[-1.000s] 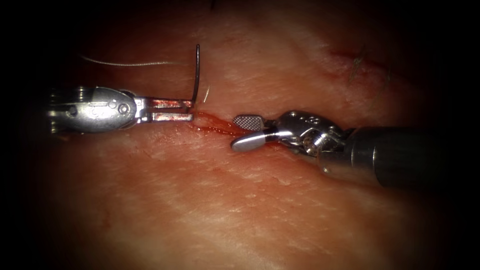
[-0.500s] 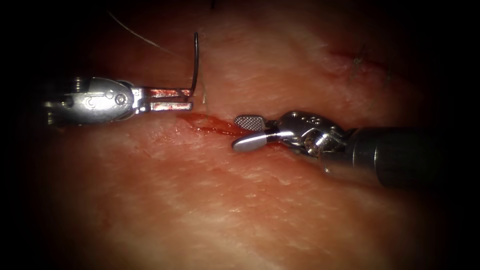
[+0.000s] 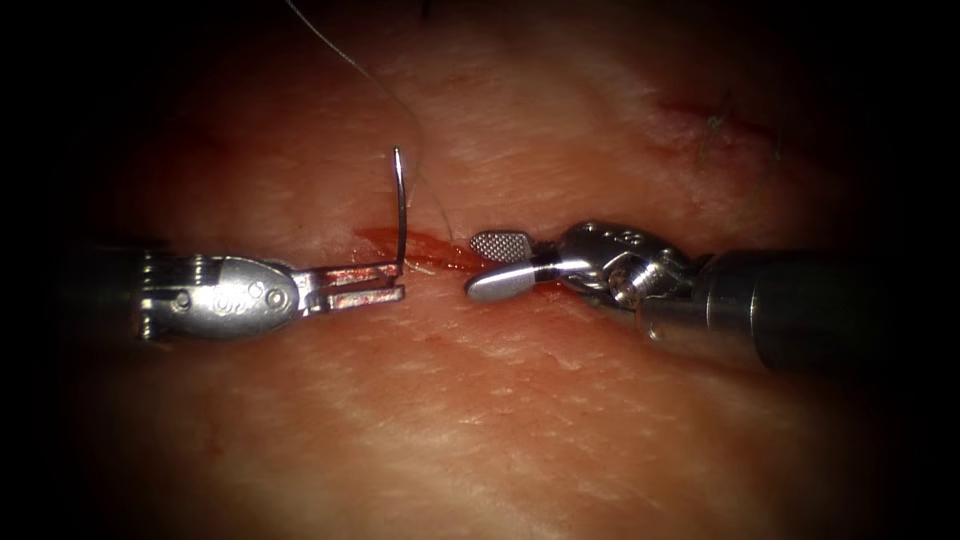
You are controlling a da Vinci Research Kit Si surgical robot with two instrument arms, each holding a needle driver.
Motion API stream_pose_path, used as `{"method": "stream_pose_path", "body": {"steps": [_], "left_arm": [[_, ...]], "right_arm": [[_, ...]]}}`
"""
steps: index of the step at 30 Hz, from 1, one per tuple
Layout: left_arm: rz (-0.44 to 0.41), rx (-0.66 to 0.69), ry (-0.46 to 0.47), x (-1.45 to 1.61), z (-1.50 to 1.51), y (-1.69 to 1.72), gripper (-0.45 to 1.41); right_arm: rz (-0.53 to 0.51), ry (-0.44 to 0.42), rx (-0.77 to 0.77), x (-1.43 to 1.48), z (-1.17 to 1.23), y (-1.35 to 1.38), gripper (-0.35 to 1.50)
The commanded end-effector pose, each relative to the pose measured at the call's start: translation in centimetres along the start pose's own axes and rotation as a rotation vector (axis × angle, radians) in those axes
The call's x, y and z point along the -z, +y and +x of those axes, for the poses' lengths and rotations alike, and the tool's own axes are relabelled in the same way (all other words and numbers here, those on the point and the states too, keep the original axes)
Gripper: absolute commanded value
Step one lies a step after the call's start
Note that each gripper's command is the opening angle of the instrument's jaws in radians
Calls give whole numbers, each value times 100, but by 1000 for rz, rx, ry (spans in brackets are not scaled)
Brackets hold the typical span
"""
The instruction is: Wound Closure
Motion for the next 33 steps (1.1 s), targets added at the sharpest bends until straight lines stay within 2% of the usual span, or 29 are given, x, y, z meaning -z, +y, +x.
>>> {"method": "stream_pose_path", "body": {"steps": [1,8,16,20,23,27,33], "left_arm": [[1,6,-3,-9,-4,5,-45],[-6,-37,-33,-14,-7,13,-45],[-4,-52,-41,-13,-8,21,-45],[-10,-59,-52,-13,-8,22,-45],[-14,-72,-64,-14,-9,24,-45],[-11,-92,-80,-17,-9,28,-45],[-11,-145,-128,-22,-4,33,-45]], "right_arm": [[8,2,-15,-8,-1,2,99],[23,15,-82,-6,8,1,91],[45,46,-133,-10,15,1,91],[115,77,-197,-14,16,1,89],[141,68,-229,-19,17,1,88],[115,83,-351,-27,20,2,83],[83,63,-358,-32,21,2,81]]}}
